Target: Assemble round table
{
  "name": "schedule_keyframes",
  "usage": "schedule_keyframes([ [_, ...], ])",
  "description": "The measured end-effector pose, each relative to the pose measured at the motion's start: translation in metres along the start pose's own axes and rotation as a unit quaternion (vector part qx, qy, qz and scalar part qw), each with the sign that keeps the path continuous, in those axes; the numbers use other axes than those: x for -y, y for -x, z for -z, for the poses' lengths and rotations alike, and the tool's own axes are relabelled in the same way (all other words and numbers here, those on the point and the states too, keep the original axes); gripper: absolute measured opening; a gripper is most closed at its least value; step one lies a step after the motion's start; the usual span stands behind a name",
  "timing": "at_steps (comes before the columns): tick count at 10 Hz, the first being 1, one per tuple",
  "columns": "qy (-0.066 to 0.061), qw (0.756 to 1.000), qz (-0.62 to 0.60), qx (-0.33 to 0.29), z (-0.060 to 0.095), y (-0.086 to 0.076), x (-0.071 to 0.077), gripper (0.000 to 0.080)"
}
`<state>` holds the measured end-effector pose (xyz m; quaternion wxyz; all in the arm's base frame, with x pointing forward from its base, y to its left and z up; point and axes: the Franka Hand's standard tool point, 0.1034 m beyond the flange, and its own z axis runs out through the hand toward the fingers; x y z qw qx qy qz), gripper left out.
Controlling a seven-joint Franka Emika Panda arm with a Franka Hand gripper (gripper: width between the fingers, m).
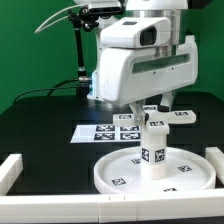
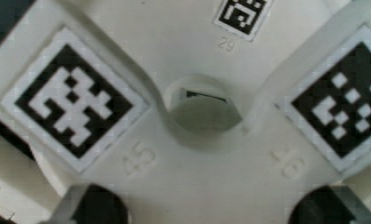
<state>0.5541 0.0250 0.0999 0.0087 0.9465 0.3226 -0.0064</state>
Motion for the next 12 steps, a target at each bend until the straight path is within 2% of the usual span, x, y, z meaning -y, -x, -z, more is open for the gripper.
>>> schedule_keyframes([
  [1, -0.001, 0.999, -0.038, 0.000, -0.0004, 0.0005, -0.0002, 0.0442],
  [2, -0.009, 0.996, -0.083, -0.005, -0.0005, 0.0015, -0.0009, 0.0442],
  [5, -0.026, 0.968, -0.251, -0.013, -0.0003, 0.0010, -0.0002, 0.0442],
  [12, -0.035, 0.895, -0.445, -0.009, -0.0001, -0.0014, 0.0026, 0.0442],
])
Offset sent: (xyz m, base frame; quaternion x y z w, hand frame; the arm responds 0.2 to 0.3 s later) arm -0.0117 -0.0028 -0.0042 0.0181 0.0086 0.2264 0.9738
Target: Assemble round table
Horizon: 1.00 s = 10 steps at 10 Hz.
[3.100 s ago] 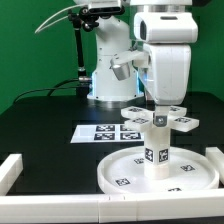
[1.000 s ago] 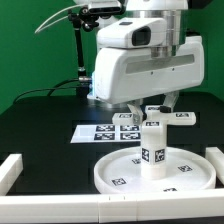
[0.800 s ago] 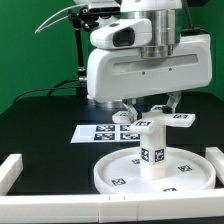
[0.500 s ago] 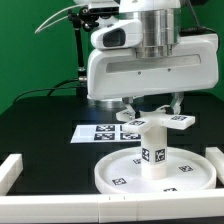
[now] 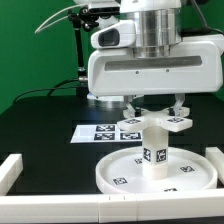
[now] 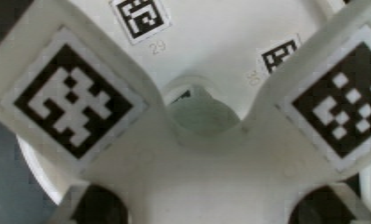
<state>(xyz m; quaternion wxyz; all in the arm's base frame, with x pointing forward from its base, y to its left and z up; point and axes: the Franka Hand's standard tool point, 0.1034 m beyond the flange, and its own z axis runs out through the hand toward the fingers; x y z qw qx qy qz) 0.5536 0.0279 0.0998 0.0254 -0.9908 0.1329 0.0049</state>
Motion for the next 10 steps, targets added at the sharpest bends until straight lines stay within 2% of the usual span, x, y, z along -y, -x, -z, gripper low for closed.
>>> schedule_keyframes([
  [4, -0.015, 0.985, -0.170, -0.004, 0.0000, 0.0007, 0.0027, 0.0442],
  [7, -0.025, 0.947, -0.319, 0.001, -0.0002, 0.0010, 0.0025, 0.0442],
  [10, -0.026, 0.917, -0.398, 0.003, -0.0002, 0.0009, 0.0027, 0.0442],
])
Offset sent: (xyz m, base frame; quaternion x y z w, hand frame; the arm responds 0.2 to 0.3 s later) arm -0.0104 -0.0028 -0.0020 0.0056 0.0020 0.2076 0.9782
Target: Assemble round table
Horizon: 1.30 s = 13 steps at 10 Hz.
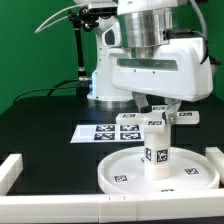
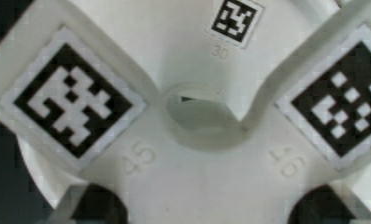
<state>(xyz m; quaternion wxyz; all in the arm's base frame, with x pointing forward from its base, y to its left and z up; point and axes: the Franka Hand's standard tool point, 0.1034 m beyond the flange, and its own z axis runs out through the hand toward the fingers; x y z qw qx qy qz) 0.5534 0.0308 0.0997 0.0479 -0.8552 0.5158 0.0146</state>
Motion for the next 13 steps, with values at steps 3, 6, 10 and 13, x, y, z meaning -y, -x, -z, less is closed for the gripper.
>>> schedule_keyframes([
  [3, -0.008, 0.993, -0.121, 0.010, 0.0000, -0.0010, -0.0005, 0.0442],
  [6, -0.017, 0.966, -0.259, 0.012, -0.0006, -0.0003, 0.0000, 0.0442],
  [10, -0.020, 0.942, -0.335, 0.016, -0.0006, -0.0006, 0.0002, 0.0442],
  [13, -0.021, 0.931, -0.364, 0.021, -0.0014, 0.0013, 0.0011, 0.0593],
])
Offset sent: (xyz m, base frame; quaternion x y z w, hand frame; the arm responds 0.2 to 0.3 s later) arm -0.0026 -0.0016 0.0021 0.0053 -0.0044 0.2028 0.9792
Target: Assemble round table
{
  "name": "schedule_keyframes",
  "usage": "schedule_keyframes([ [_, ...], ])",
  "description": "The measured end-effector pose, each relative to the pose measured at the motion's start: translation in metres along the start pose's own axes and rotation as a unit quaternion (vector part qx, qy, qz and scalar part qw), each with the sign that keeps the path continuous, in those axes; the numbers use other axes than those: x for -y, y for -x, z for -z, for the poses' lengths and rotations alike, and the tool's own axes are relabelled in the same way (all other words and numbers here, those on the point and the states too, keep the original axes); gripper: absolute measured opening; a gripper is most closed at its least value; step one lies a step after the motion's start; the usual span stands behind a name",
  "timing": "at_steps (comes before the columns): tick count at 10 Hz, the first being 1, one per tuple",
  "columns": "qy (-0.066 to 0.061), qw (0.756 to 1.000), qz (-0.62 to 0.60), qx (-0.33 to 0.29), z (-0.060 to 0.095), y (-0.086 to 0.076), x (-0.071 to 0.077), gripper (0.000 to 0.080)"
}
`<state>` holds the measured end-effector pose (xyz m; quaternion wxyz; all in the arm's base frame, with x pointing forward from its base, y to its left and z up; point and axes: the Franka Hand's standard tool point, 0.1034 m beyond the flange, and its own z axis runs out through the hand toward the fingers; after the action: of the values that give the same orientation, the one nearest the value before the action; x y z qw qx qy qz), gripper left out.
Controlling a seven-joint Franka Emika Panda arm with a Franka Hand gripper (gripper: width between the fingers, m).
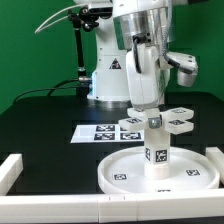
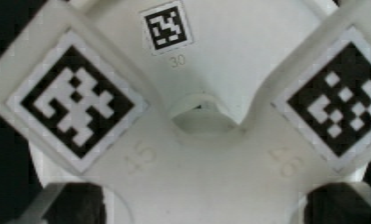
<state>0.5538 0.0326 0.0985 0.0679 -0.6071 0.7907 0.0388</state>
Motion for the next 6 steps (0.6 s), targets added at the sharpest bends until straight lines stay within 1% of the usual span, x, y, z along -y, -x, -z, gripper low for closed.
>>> schedule_keyframes([
  [1, 0.004, 1.000, 0.023, 0.003, 0.006, 0.002, 0.000, 0.0593],
  [2, 0.003, 0.999, 0.038, 0.008, 0.015, 0.005, 0.001, 0.0638],
  [3, -0.001, 0.999, 0.044, 0.012, 0.021, 0.007, 0.002, 0.0646],
  [6, 0.001, 0.997, 0.082, 0.013, 0.018, 0.008, 0.001, 0.0649],
])
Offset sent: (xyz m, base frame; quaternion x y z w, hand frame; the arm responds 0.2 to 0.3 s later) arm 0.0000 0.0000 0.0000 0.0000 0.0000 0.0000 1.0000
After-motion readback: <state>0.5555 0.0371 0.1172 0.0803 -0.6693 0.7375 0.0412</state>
